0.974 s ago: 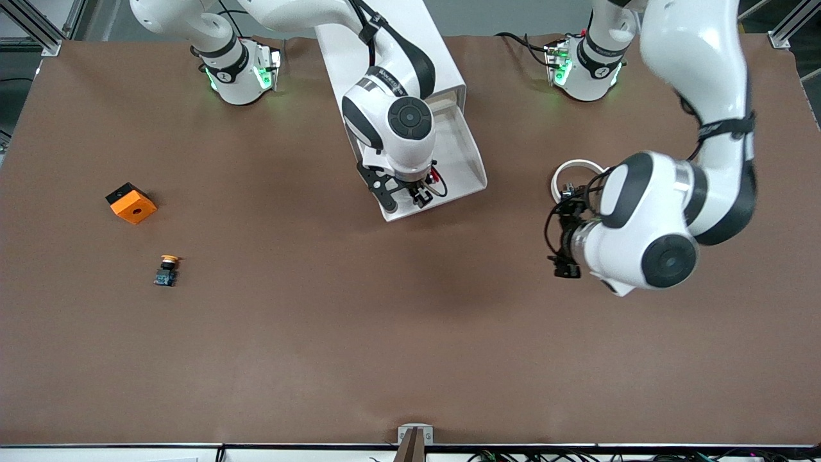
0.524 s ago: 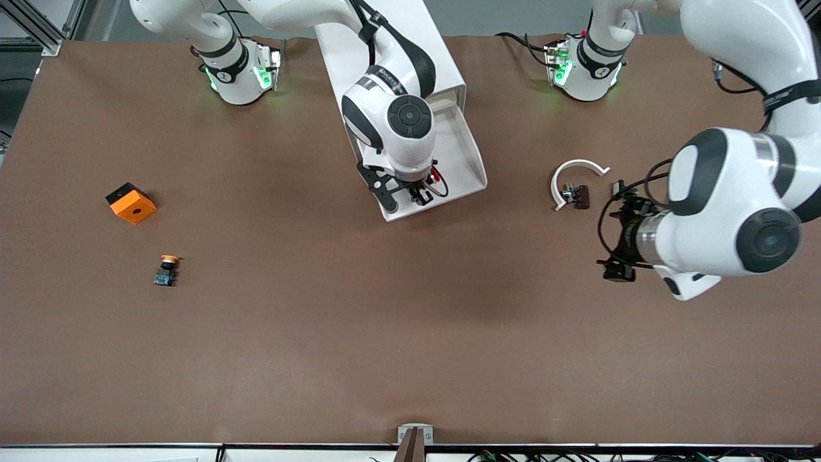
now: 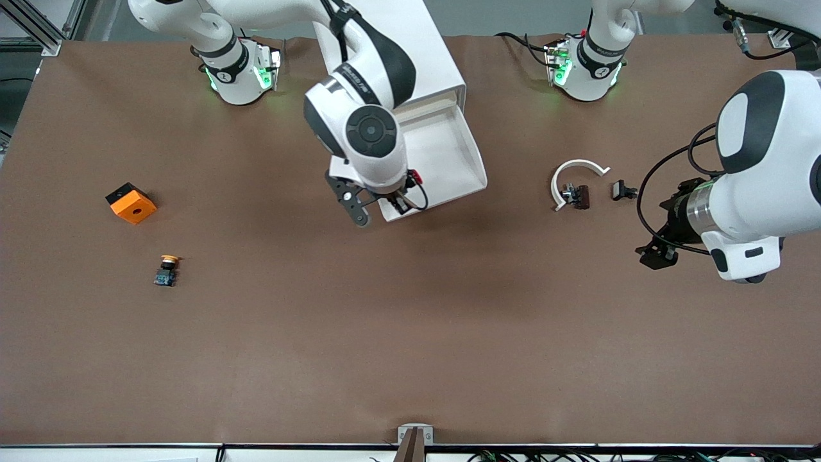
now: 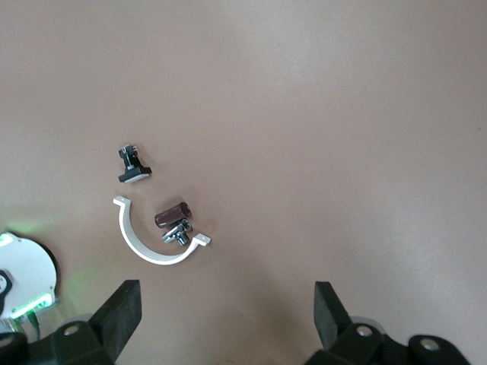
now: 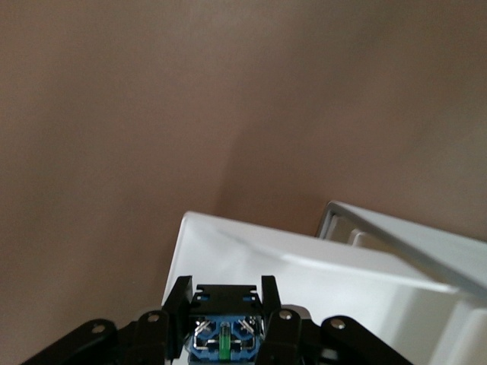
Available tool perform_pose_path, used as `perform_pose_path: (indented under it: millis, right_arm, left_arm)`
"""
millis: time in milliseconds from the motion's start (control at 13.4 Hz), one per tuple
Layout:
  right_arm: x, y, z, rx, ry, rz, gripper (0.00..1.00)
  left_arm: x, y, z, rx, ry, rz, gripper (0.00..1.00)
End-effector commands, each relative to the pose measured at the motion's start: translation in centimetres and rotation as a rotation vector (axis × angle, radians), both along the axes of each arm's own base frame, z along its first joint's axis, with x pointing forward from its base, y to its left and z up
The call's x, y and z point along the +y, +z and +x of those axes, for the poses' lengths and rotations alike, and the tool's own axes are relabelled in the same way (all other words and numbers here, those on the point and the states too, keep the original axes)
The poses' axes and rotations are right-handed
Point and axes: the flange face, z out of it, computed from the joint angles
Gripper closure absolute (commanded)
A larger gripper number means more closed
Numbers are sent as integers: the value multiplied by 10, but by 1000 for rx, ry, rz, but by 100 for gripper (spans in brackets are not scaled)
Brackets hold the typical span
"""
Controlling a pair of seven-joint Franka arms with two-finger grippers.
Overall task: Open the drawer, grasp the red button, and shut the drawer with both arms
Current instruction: 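Lift the red button out with the right gripper while the left gripper withdraws, then set the red button beside the orange button while the left gripper reaches the drawer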
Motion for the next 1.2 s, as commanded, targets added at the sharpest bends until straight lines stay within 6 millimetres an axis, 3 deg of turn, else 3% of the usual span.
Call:
perform_pose_path:
  millis: [0,75,225,374,524,674,899,1048,1123]
  right_arm:
    - [-75,61,24,64,147,100,76]
    - [-113,80,30,95,230,125,76]
    - [-165,94,38,131,360,139,76]
    - [-223,96,50,152,570,122,76]
    - [-303,83,73,164,712,176,76]
    - [-367,54,91,135,808,178,76]
    - [-417,-3,105,50,822,114,76]
    - [-453,-44,112,-56,856,91,76]
    - [-460,-63,114,-92,876,81,76]
  left_arm:
    - [9,5,-7,2,-46,2,0]
    - [10,4,-7,7,-65,-2,0]
    - [14,3,-13,19,-127,-19,0]
    - [34,6,-14,22,-199,-44,0]
    - [44,12,-20,24,-265,-66,0]
    - [46,16,-22,20,-275,-70,0]
    - [46,14,-23,26,-307,-78,0]
    - [59,21,-24,15,-338,-87,0]
    - [61,25,-25,8,-356,-92,0]
